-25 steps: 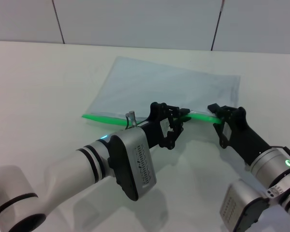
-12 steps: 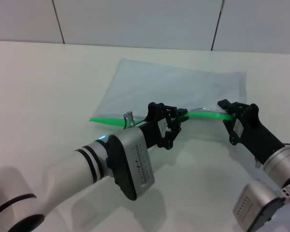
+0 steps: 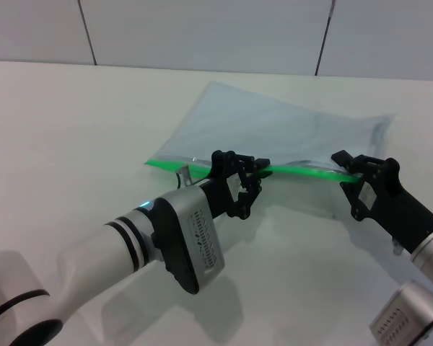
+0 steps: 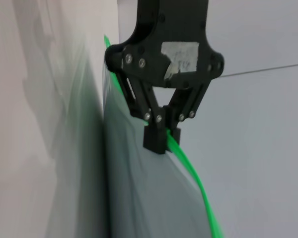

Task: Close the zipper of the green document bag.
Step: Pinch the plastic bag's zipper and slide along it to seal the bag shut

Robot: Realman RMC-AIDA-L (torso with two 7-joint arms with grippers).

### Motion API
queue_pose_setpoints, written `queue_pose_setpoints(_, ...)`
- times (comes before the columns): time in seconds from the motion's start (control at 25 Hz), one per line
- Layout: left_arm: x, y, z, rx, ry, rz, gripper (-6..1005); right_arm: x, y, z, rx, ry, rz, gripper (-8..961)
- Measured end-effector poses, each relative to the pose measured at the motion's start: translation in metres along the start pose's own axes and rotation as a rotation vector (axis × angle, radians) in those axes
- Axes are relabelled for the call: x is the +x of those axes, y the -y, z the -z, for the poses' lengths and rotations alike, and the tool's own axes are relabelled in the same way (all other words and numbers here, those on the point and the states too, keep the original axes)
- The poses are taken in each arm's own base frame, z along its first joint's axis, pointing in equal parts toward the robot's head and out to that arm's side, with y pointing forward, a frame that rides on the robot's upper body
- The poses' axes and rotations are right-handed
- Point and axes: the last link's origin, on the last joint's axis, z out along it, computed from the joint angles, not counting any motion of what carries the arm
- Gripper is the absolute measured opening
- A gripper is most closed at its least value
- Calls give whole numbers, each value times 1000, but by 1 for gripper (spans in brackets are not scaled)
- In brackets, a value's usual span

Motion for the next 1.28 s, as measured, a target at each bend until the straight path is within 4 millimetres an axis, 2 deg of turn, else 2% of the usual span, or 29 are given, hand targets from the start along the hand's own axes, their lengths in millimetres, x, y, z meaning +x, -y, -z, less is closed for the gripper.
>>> queue_pose_setpoints(0.52,-12,1,6,12,37,20,94,11,6,16,56,20,-44,67)
queue_pose_setpoints(1.28,-60,14,40,154,219,106,99,21,3,37,78,-21,-56,69)
